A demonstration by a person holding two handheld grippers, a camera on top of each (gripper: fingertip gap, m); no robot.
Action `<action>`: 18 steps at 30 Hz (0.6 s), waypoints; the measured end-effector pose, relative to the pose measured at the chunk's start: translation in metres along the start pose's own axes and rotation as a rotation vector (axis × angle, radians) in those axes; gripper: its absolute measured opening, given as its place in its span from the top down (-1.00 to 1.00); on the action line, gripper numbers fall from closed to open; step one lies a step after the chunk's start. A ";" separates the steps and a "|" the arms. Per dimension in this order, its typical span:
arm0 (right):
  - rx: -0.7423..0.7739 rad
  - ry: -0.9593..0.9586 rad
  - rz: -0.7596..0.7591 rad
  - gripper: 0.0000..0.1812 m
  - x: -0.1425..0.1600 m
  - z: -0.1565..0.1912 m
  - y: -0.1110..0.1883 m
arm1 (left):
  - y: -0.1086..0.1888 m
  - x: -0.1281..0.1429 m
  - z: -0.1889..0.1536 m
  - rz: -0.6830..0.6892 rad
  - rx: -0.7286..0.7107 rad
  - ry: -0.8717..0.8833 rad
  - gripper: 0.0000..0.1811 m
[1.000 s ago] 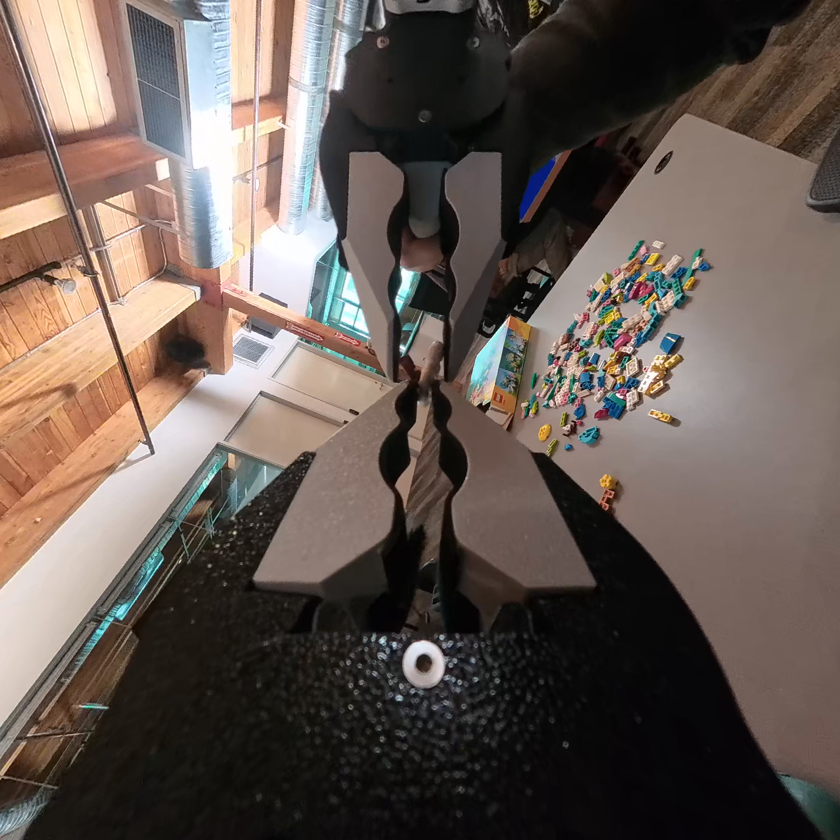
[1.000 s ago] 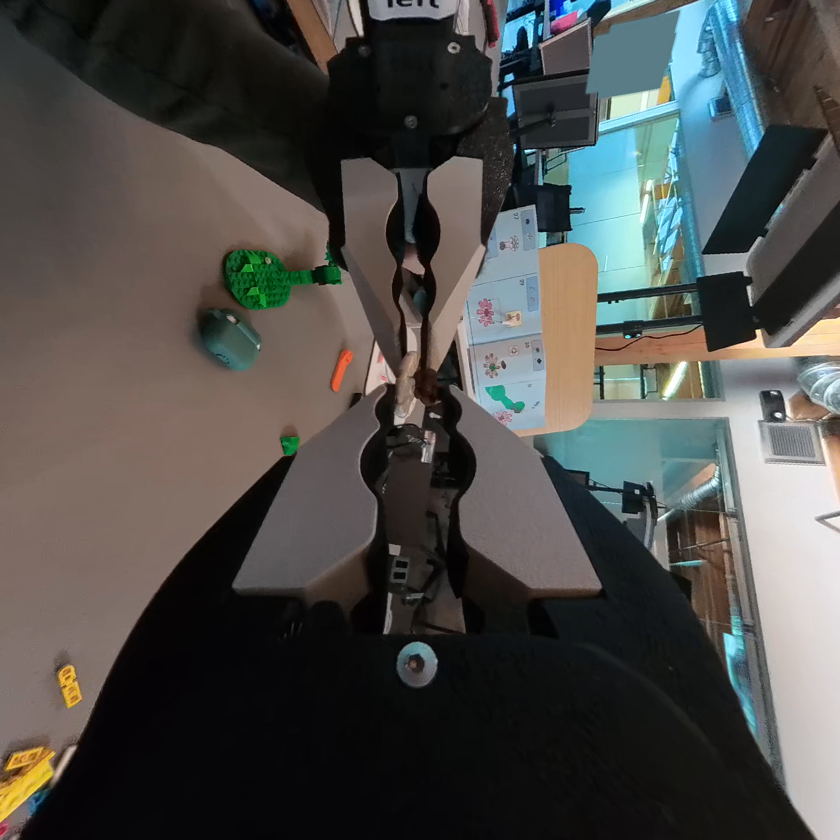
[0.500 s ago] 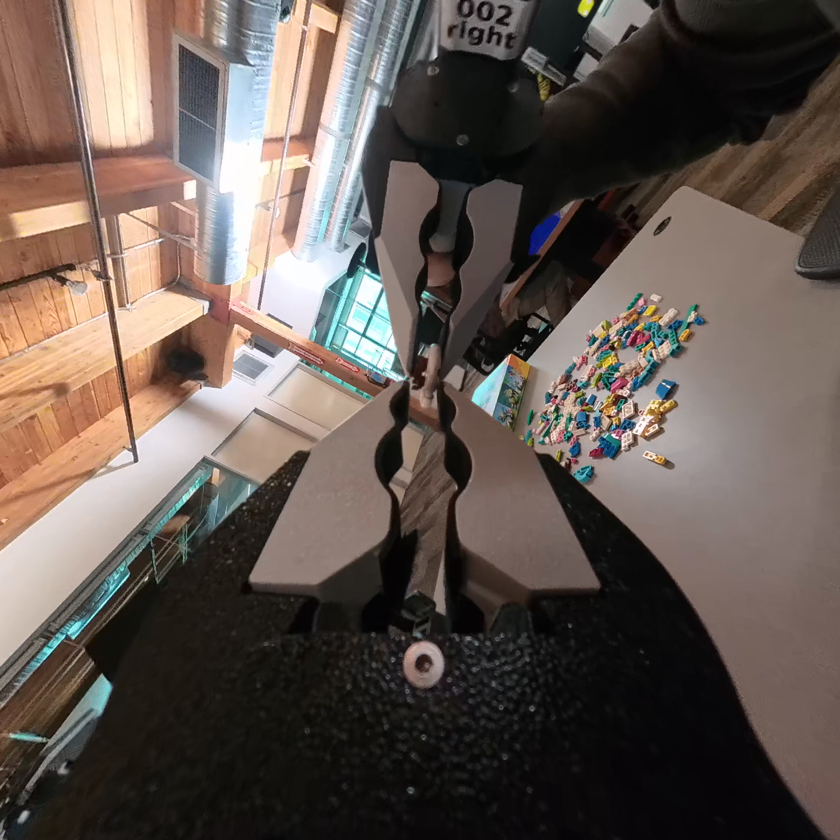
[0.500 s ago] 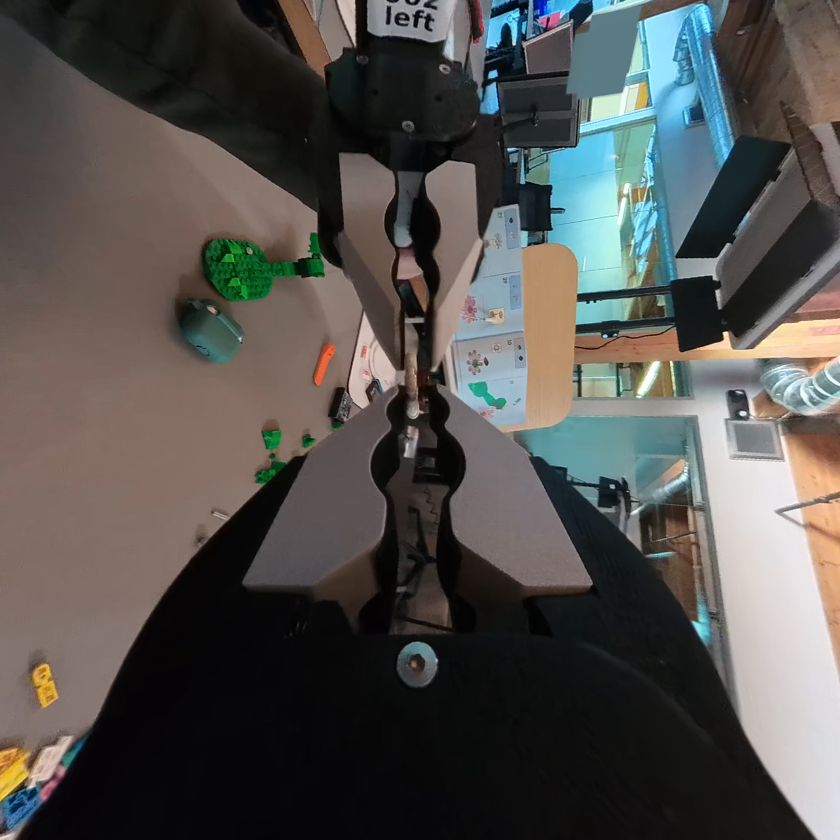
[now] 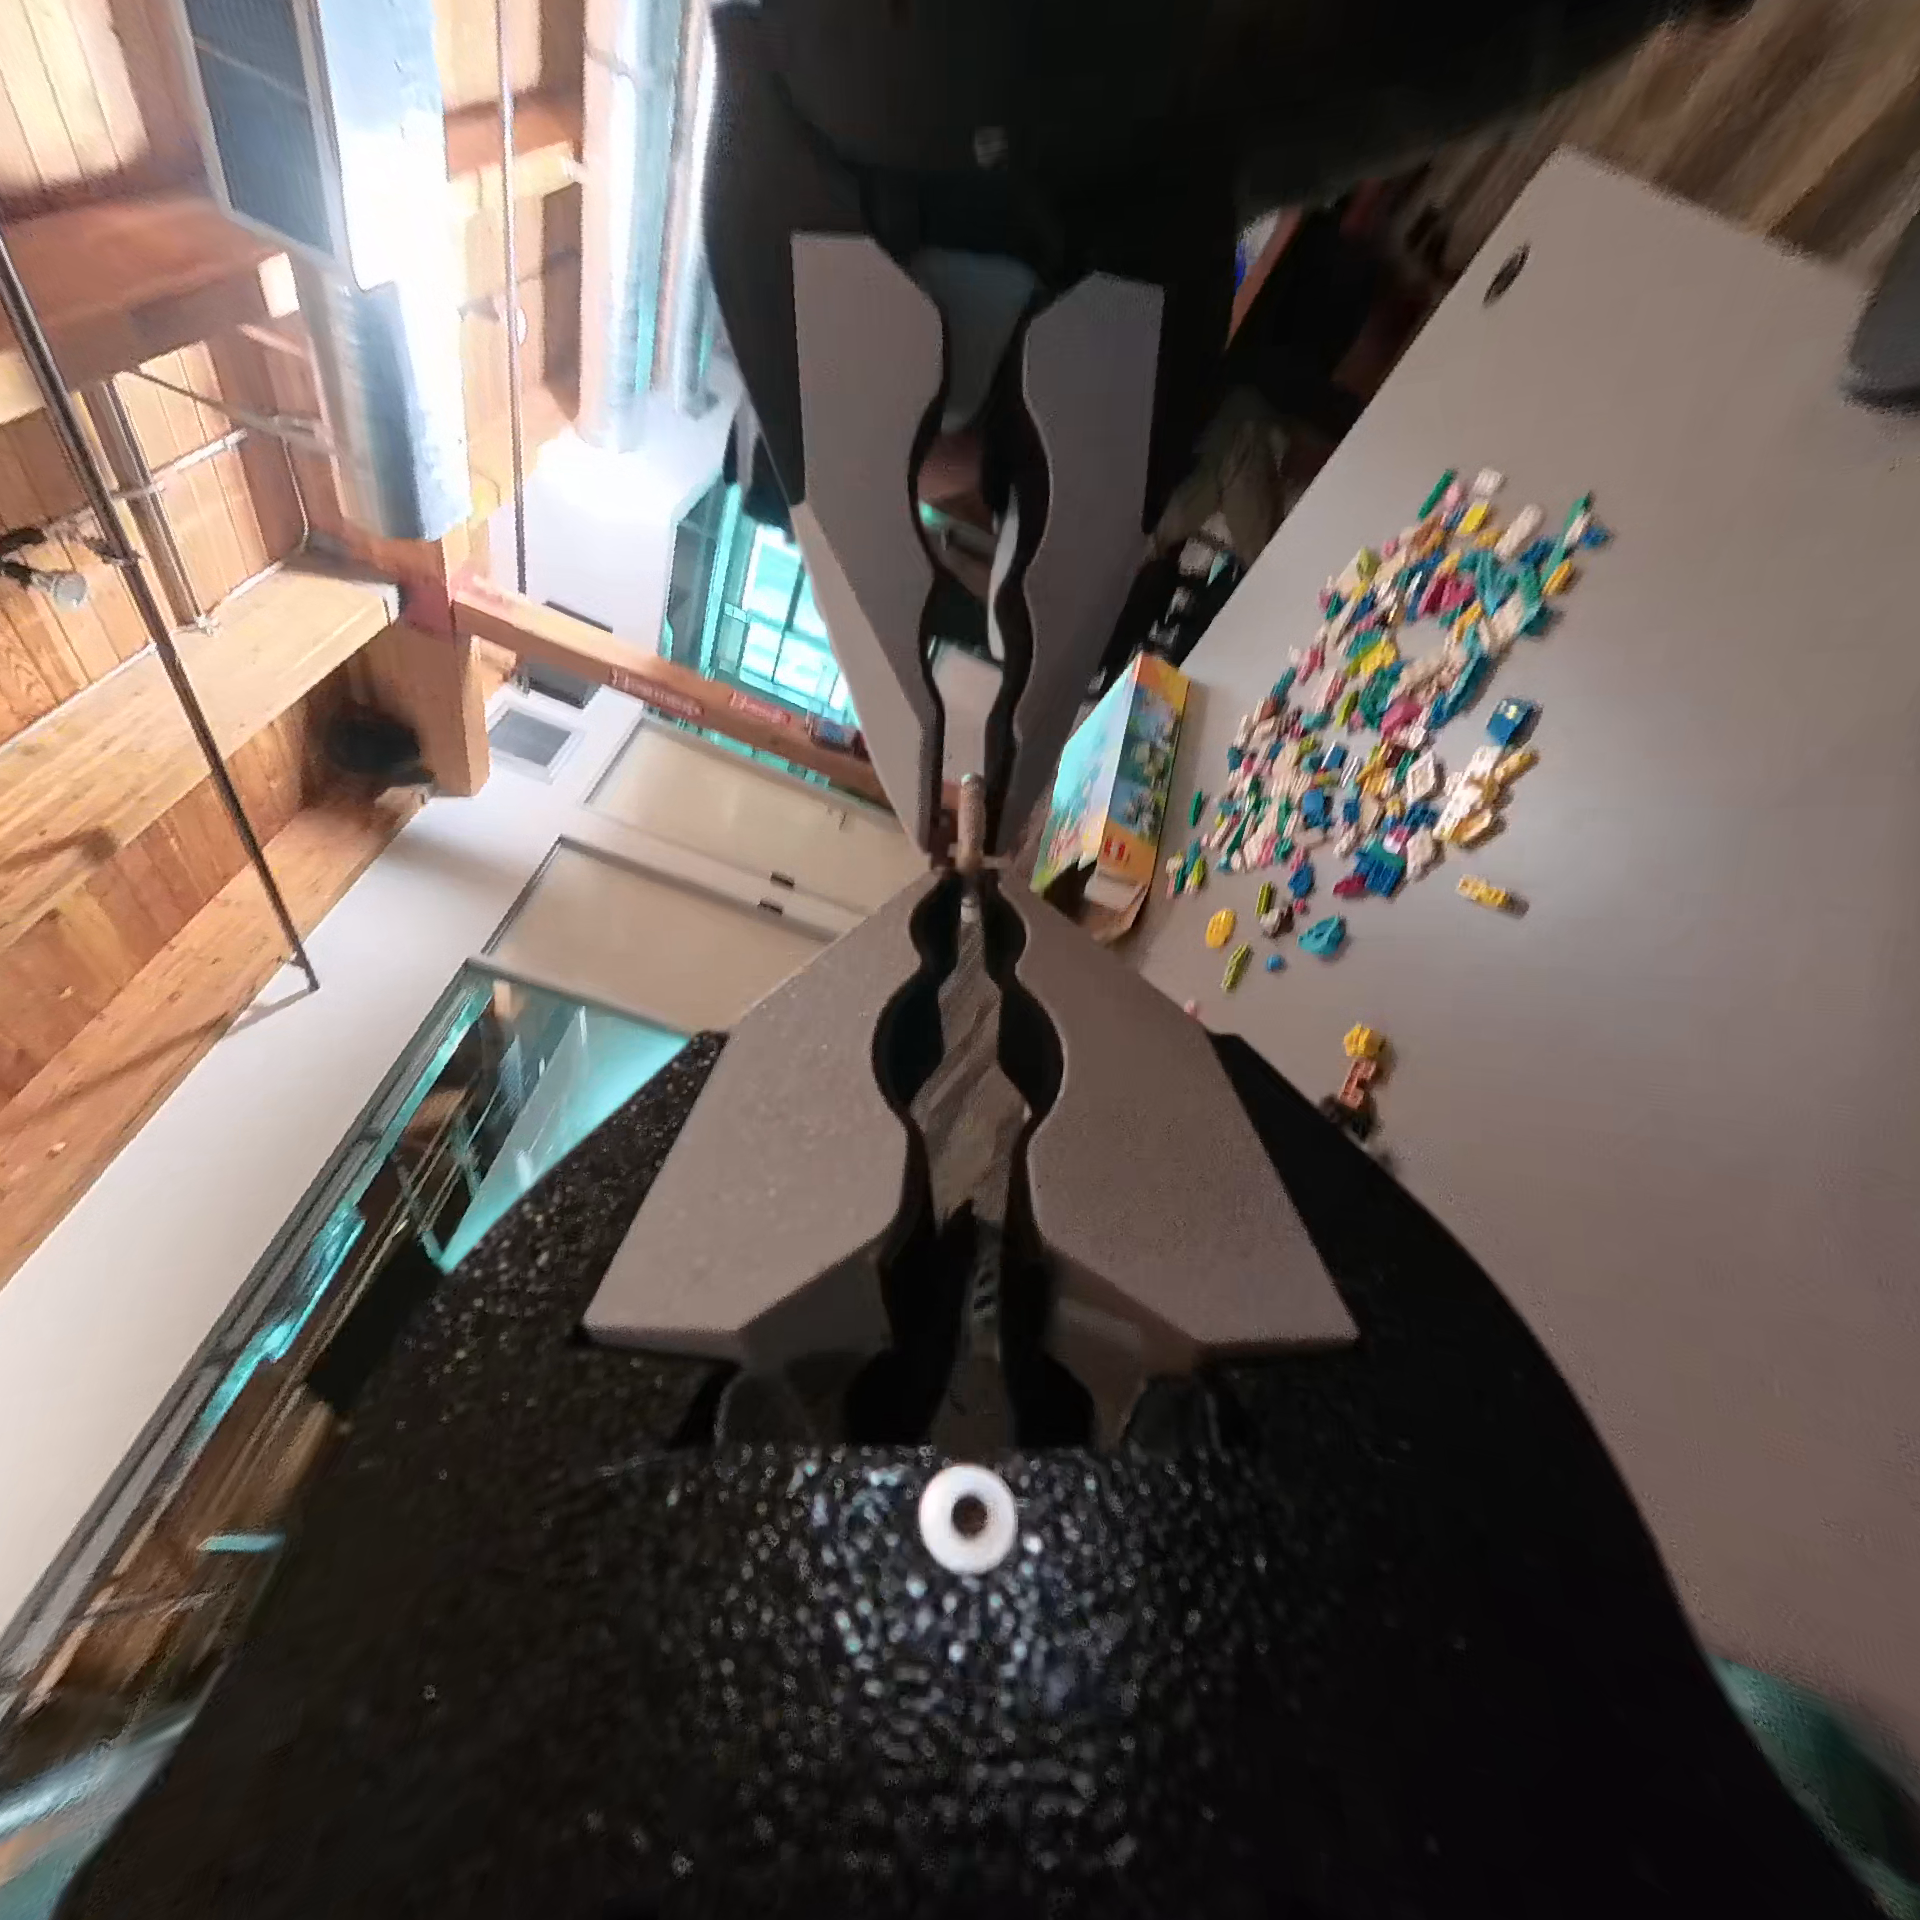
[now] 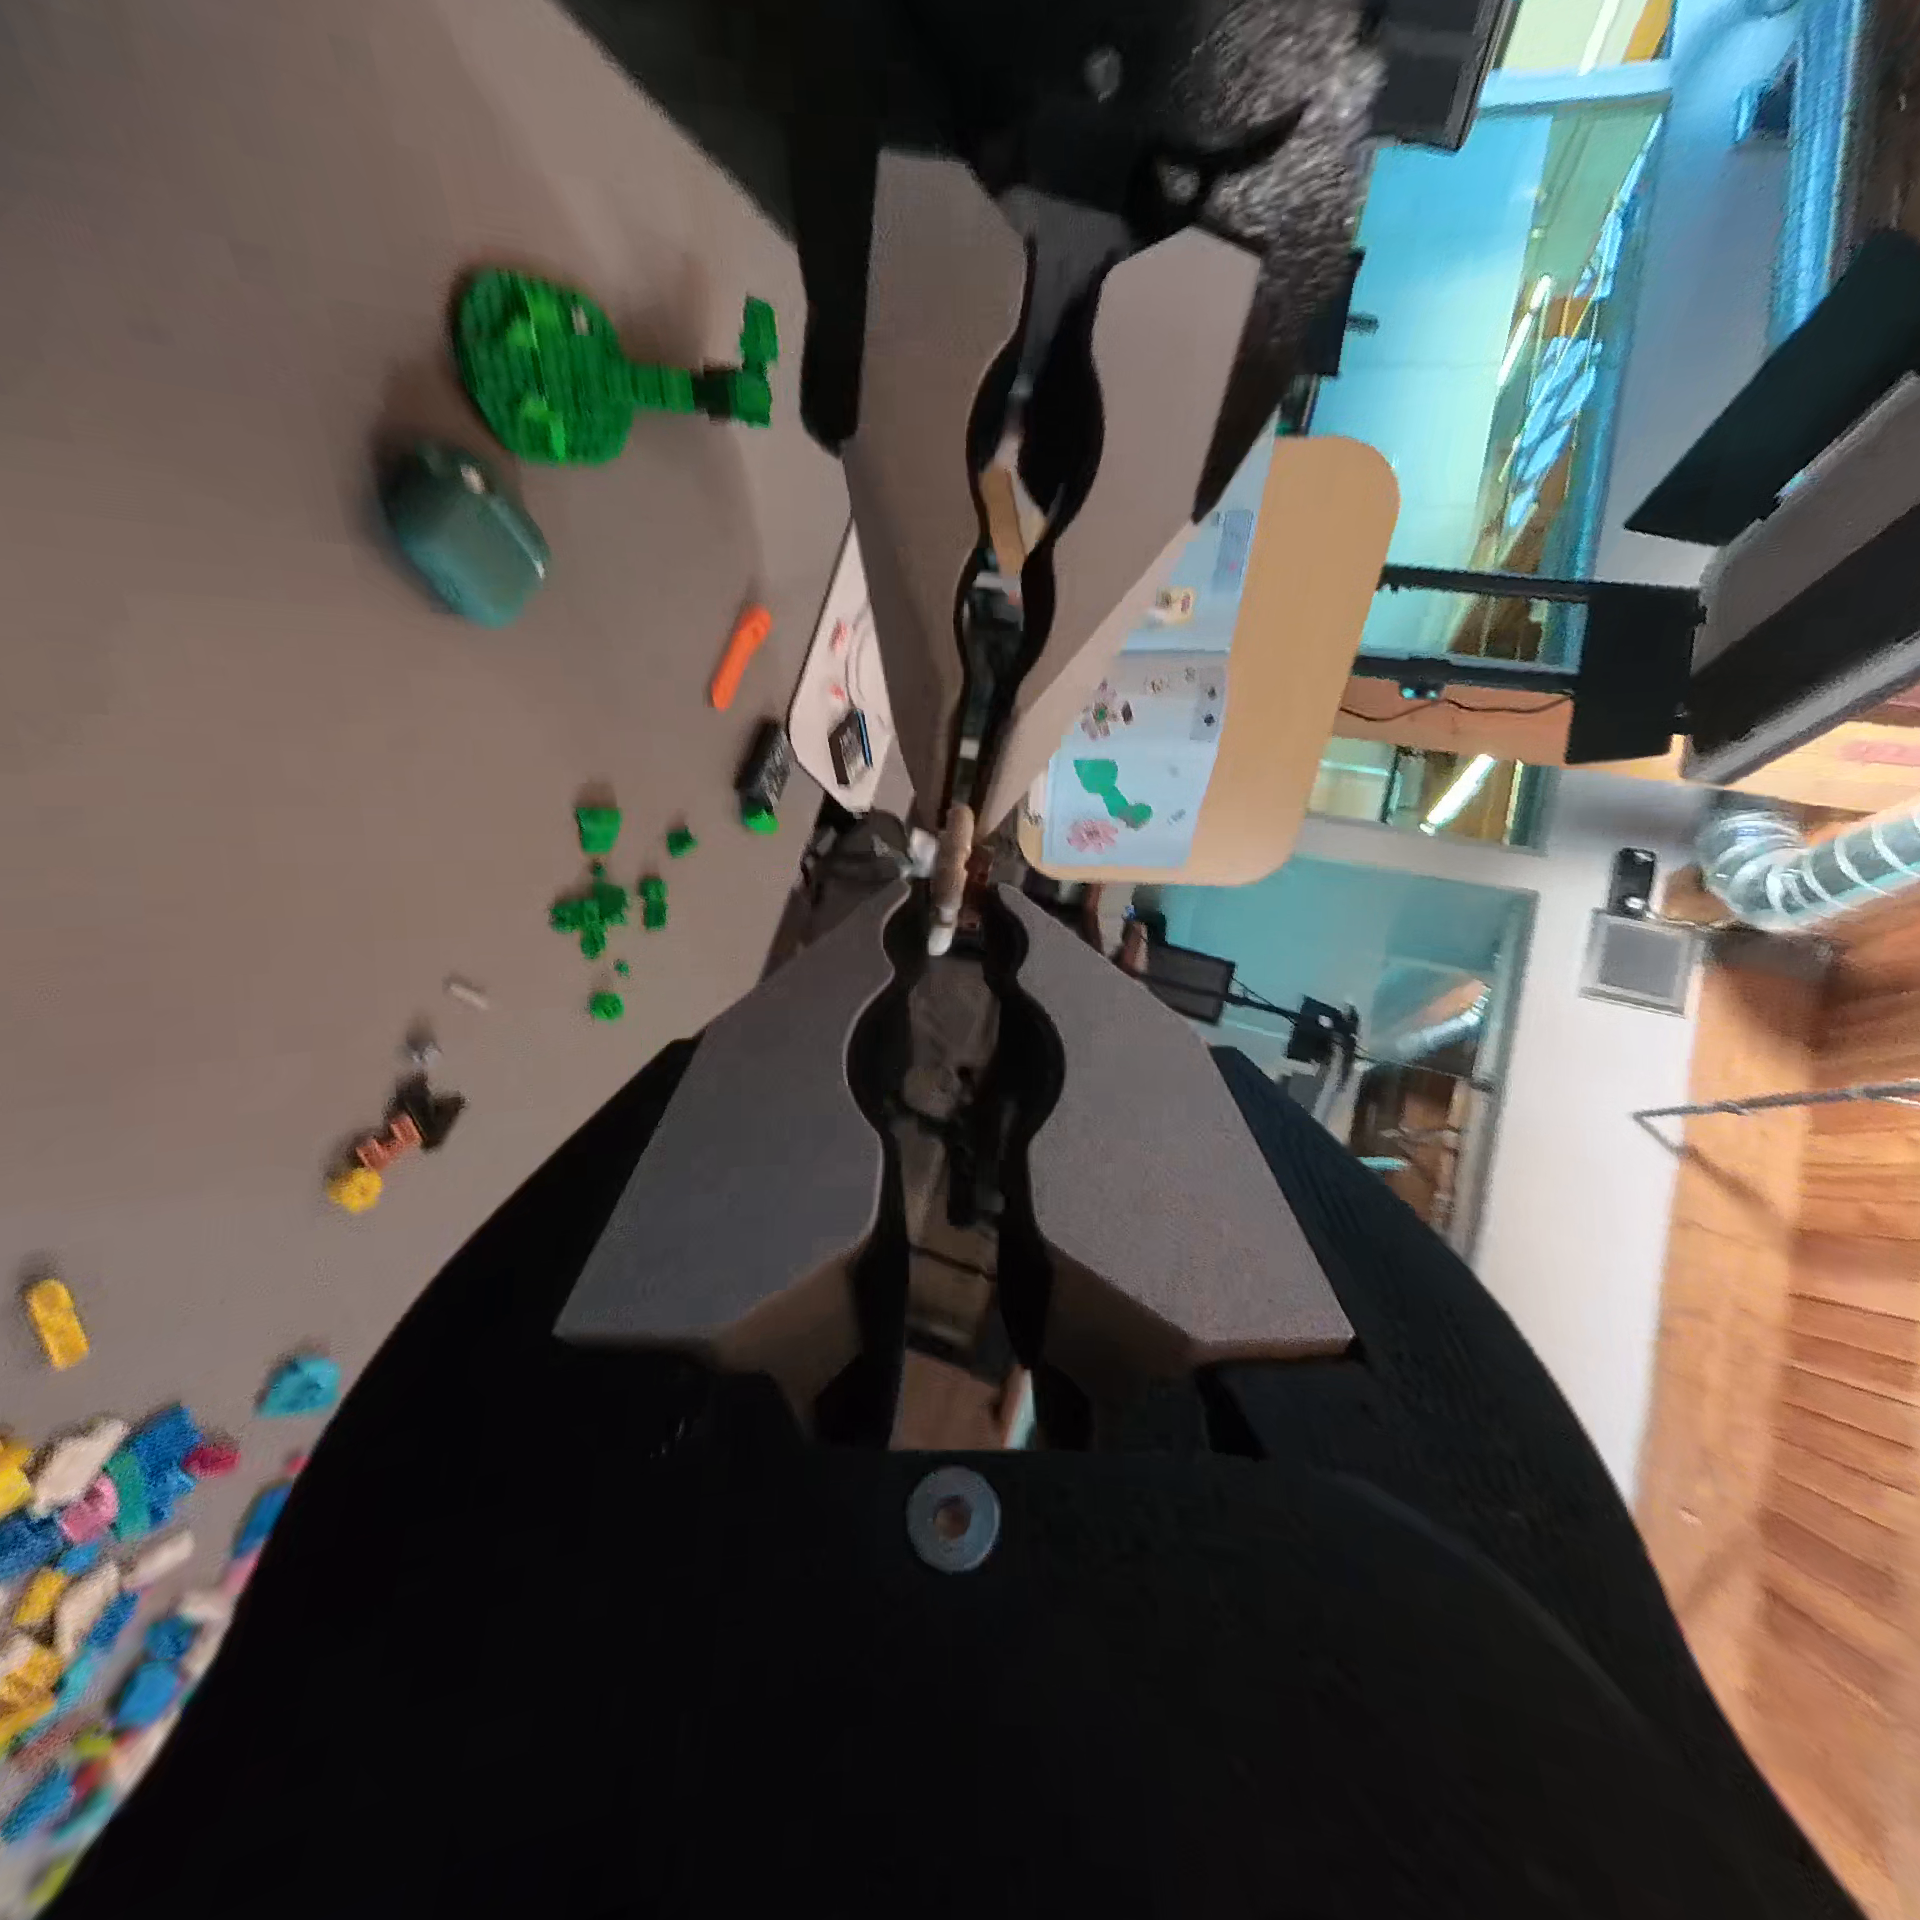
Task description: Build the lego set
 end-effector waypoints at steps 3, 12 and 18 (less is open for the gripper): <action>0.020 0.127 0.077 0.92 -0.004 0.005 -0.001 | -0.005 -0.002 -0.002 0.107 -0.007 -0.021 1.00; 0.011 -0.066 -0.015 0.93 -0.002 -0.005 0.009 | -0.003 0.002 0.002 -0.074 -0.059 0.042 0.85; -0.035 -0.170 -0.089 0.93 -0.002 -0.004 0.010 | -0.002 0.002 -0.002 -0.205 -0.024 0.024 0.82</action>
Point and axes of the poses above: each gripper's, where its closed fingertips meet, y back along the fingers, x out of its underside, z = x × y across the jaws, the point moved 9 cm from there along y, back along the fingers, and after that the axes turned 14 degrees about x, right-handed, at the moved point
